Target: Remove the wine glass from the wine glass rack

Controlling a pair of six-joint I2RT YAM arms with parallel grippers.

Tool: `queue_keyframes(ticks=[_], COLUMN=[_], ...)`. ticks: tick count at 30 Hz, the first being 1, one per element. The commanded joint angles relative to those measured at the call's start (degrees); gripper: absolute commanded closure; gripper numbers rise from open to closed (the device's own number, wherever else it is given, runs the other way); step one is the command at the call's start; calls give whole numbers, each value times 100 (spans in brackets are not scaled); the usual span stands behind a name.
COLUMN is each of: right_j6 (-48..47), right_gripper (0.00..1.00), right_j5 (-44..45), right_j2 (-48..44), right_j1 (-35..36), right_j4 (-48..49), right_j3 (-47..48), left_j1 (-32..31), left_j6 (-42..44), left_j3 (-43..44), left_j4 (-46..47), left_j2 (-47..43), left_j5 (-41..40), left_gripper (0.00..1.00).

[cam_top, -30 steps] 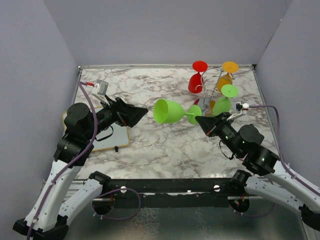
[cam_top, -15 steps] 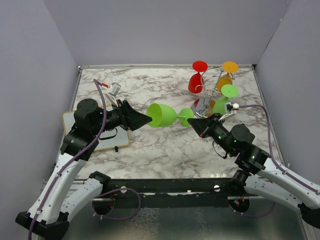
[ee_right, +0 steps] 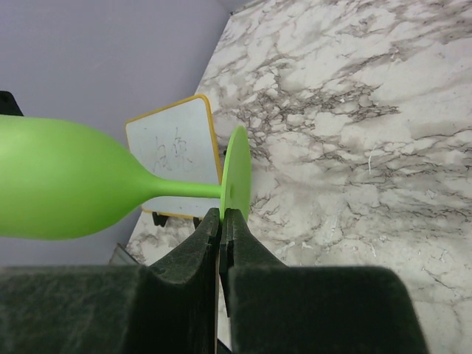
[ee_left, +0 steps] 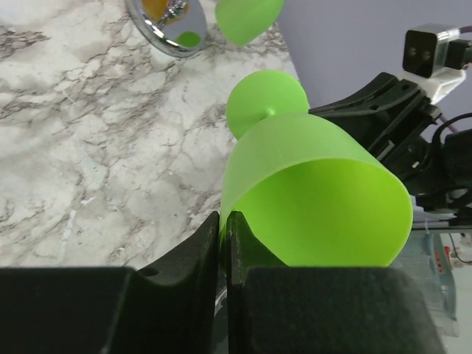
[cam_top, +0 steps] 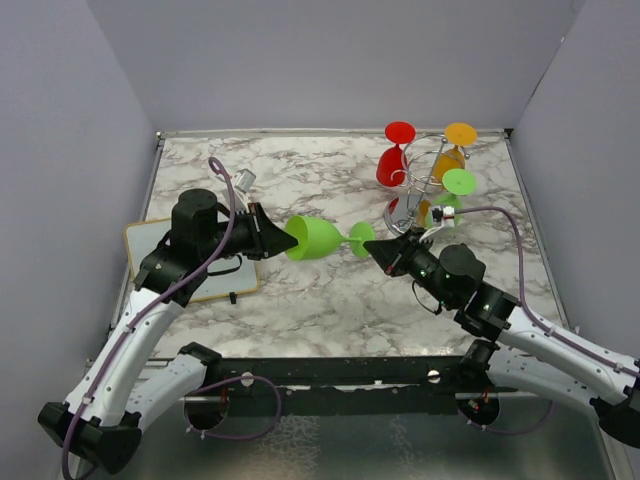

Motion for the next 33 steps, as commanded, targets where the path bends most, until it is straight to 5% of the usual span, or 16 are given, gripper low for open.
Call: queue_keyframes(ticks=[1,5,9,19,25,33], right_j6=[-30,-195,-557,-1632,-1896,-2040], right_gripper=[99,93,70,32,24,24], right_j5=[-143,35,240,521,910,1088], right_j2=[150,245,314,-25,-77,-319], right_j1=[19,19,19,19,19,15], right_j4=[407,329,246,-233,-461,-859], right_j3=[-7,-39,-102,-62,-83,-112], left_j1=[8,12,11,19,168,1167], left_j6=[165,213,429,1038,1656,1711], left_j3=[30,28,287,917,1817,3341], left_j4=[-259,-278,-569,-1011,-1143,-1294], left_j2=[66,120,325,1215,2396,4292], left_j5=[-383,-508,-1075,-2273,-3195,-3265], left_gripper=[97,100,100,100,100,100])
